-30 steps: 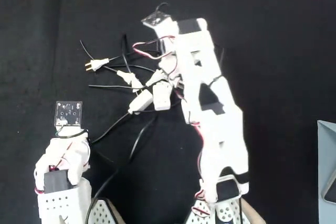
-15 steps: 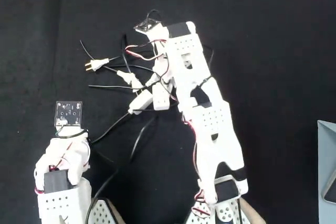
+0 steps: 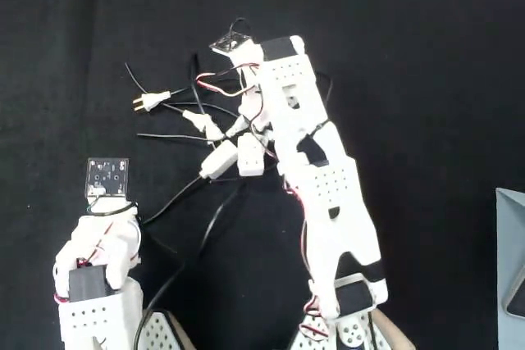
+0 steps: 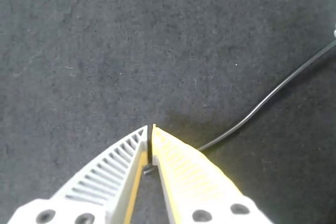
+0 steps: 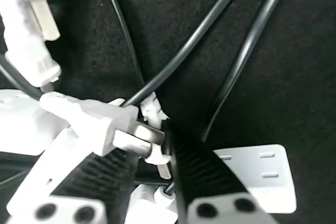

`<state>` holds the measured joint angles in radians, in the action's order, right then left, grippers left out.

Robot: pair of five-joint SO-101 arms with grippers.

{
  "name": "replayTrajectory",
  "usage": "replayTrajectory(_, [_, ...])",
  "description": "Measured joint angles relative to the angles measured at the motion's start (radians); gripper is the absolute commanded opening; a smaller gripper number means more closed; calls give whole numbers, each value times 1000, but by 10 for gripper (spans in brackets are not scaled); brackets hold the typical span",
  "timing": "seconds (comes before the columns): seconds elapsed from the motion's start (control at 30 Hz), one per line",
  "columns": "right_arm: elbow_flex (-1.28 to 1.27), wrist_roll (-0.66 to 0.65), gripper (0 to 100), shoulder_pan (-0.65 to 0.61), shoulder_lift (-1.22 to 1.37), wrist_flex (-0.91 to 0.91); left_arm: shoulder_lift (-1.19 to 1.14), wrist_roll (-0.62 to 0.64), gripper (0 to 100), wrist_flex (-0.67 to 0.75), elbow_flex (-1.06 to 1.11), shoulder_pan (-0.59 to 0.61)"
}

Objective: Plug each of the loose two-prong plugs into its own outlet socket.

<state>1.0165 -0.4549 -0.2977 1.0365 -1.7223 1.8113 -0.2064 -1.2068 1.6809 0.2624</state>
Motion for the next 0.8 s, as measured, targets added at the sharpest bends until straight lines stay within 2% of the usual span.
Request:
replayTrajectory(0.1, [0, 0, 25, 2, 0, 0, 0, 0, 30, 0, 0, 0])
replayTrajectory(0.27, [-2, 0, 127, 0, -6, -2, 0, 0, 30, 0, 0, 0])
replayTrajectory(0.37, [-23, -5, 128, 0, -17, -2, 0, 0, 30, 0, 0, 0])
replayTrajectory(0.57, [-132, -94, 128, 9, -66, -2, 0, 0, 30, 0, 0, 0])
replayTrajectory(0.8, [-140, -133, 128, 58, -69, -2, 0, 0, 30, 0, 0, 0])
